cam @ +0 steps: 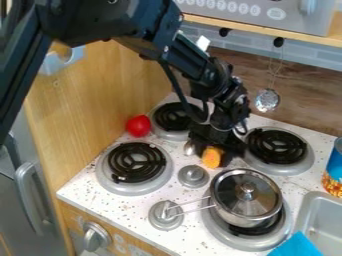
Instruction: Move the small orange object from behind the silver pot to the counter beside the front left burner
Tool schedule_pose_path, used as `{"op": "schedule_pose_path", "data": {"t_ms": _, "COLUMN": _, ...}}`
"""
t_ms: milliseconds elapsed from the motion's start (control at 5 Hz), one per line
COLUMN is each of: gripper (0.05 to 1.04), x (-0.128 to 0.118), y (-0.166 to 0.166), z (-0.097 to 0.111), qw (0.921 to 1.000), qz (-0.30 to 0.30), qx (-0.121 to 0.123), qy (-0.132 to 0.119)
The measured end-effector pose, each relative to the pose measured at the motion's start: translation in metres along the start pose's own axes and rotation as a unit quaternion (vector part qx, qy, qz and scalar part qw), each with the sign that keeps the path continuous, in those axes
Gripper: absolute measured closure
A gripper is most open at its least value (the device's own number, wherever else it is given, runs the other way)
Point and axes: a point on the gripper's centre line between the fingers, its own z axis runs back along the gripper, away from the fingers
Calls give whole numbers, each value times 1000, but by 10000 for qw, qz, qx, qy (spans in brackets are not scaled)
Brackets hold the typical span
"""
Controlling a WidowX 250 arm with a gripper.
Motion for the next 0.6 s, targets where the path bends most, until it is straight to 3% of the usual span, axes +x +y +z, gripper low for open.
{"op": "schedule_pose_path", "data": {"t_ms": 600, "gripper": 352, "x": -2, "y": 1, "z": 9, "qw": 9998, "qz": 164, "qx": -49, "qy": 61}}
